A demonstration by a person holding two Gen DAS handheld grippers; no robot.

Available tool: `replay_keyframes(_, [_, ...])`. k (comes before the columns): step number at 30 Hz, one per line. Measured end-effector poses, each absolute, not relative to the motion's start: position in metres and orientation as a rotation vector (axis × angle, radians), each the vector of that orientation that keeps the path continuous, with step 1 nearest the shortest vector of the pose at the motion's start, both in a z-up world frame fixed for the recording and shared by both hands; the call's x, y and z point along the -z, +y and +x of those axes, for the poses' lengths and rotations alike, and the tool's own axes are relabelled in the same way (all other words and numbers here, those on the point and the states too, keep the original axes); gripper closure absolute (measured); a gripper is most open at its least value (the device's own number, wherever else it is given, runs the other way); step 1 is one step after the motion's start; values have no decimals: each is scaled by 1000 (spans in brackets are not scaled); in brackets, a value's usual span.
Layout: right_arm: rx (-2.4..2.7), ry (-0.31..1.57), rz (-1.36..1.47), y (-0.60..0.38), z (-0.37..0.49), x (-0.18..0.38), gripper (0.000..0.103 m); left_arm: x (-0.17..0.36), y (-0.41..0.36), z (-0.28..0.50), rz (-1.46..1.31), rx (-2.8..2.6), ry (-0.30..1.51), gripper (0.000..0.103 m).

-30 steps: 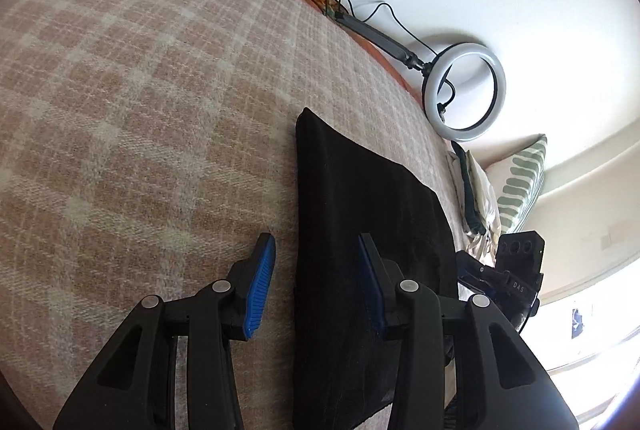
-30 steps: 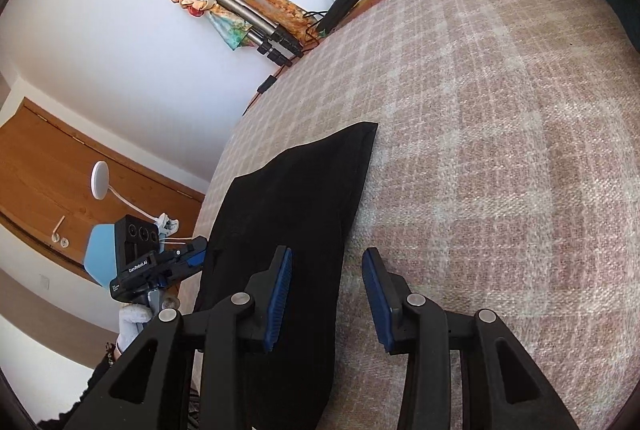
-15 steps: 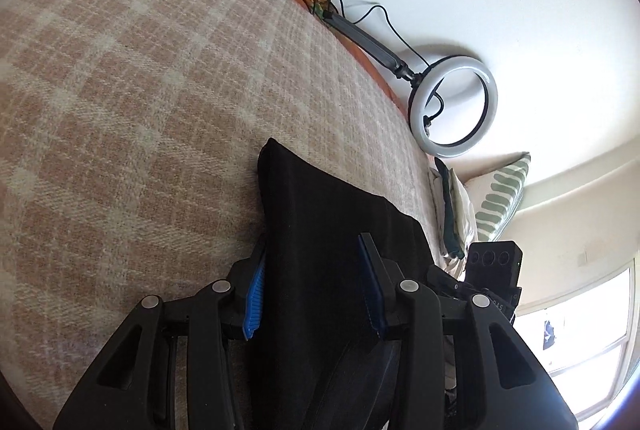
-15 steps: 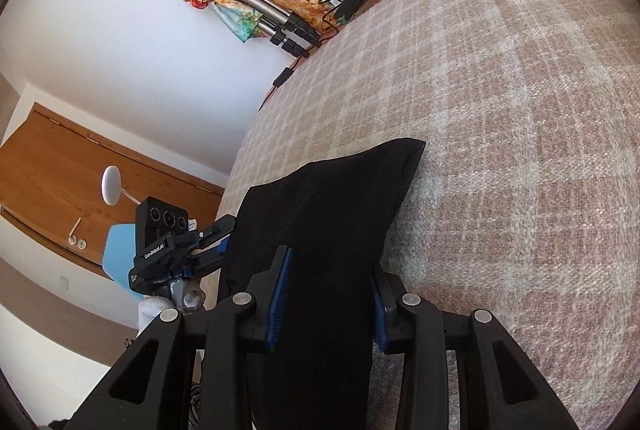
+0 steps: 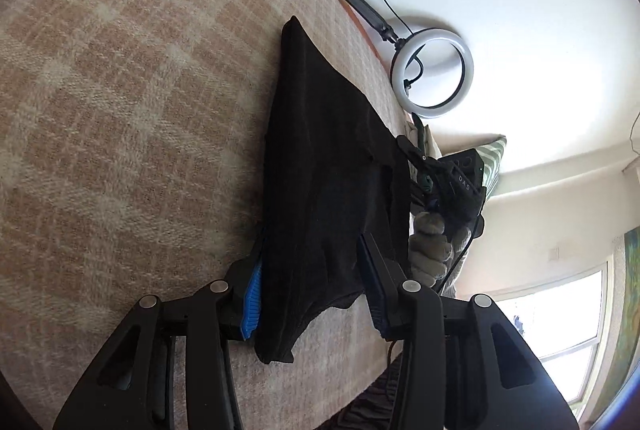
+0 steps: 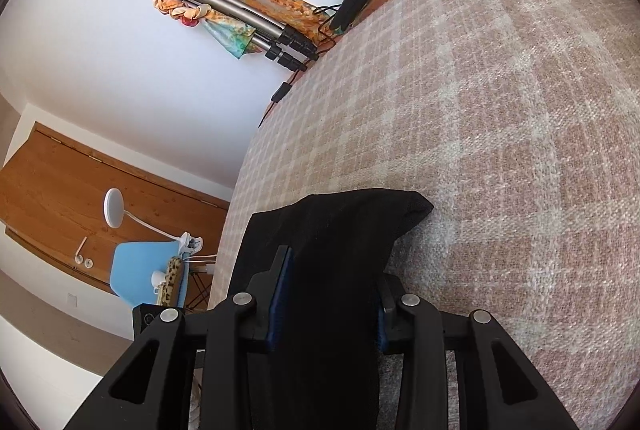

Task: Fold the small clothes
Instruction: 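Lift the folded black shirt and carry it onto the clothes stack with both tools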

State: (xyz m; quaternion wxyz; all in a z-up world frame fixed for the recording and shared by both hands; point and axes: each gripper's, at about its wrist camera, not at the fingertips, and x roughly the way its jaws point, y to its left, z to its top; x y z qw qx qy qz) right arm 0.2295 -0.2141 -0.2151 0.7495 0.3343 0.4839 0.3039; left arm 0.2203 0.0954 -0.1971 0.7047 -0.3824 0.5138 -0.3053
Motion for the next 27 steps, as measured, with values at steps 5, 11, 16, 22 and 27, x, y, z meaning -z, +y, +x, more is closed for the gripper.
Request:
replay_keyframes(5, [-637, 1058, 695, -210, 236, 214, 69, 195, 83, 219, -816, 691, 1132, 67])
replay_keyframes(11, [-578, 1072, 641, -208, 243, 213, 90, 199, 67, 227, -747, 685, 1143, 93])
replay_keyframes(16, [-562, 1030, 507, -200, 239, 192, 95, 183, 61, 222, -646, 672, 1069, 95])
replay_keyframes(22, [-549, 971, 421, -194, 231, 165, 96, 174, 61, 214, -606, 662, 1030, 95])
replay_keyframes(27, [-544, 944, 344, -188, 221, 148, 96, 160, 47, 208, -568, 691, 996, 95])
